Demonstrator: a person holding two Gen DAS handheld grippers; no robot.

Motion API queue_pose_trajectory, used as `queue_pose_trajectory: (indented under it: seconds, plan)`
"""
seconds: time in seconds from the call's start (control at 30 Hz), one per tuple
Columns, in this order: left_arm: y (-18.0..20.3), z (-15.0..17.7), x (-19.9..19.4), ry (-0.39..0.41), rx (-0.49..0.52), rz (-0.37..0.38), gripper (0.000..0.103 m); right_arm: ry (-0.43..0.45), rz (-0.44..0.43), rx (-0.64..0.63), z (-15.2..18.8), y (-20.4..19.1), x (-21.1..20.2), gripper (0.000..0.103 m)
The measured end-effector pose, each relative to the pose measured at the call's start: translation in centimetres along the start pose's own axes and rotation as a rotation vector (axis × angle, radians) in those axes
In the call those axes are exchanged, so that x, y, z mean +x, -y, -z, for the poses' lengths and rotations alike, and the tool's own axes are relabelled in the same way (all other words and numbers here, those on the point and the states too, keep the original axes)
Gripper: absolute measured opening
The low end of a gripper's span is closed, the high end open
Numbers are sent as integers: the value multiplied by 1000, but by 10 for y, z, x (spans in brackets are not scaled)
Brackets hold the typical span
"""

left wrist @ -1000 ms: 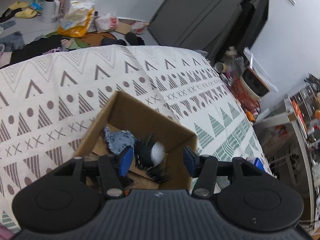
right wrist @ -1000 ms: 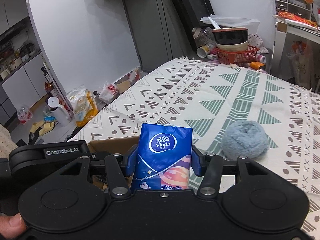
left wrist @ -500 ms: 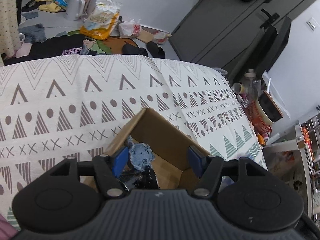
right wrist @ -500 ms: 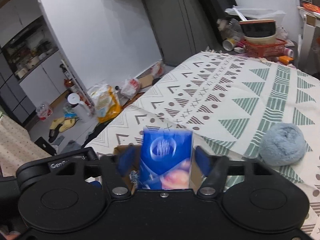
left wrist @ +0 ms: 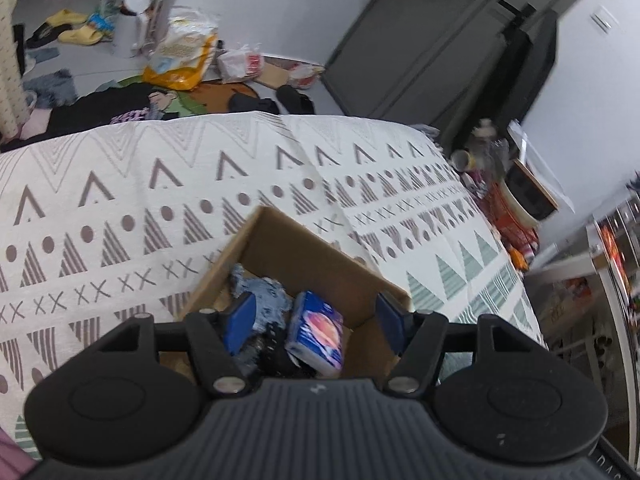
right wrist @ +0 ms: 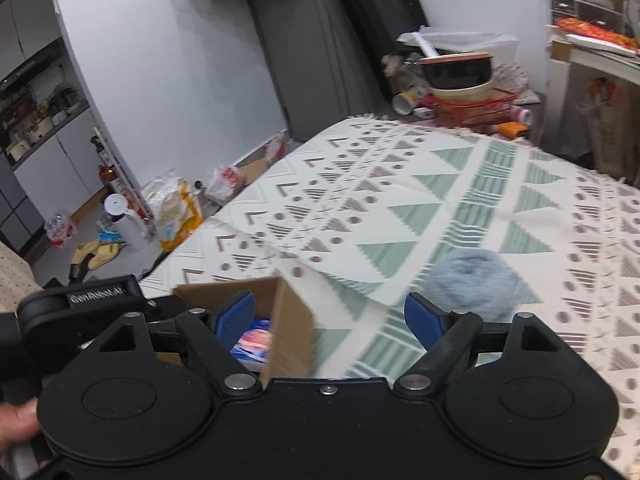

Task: Organize soft objects
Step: 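Move both open tools from the box to the grey fluffy ball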

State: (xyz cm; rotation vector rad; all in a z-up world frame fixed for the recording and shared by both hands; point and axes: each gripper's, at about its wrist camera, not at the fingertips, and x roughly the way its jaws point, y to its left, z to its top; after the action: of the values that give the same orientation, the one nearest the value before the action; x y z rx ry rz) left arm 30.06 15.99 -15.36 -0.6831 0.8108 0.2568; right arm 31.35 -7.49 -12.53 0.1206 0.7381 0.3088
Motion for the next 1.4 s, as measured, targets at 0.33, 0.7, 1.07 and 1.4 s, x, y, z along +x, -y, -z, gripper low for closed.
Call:
queue_pose_trajectory:
  seconds: [0.33,0.7,1.07,1.4]
  plan:
    - [33,16,-6,13,123,-5,65,18,41,19,5,48,-25,82]
    - [73,43,-3,19,289,-6,65,44,64,16,-1,80,-23,82]
    - [107,67,14,31,393,2,65,31,31,176,23,129,6,80]
    - [137,78,36,76,429,1,65,41,-12,279,21,162,29,73]
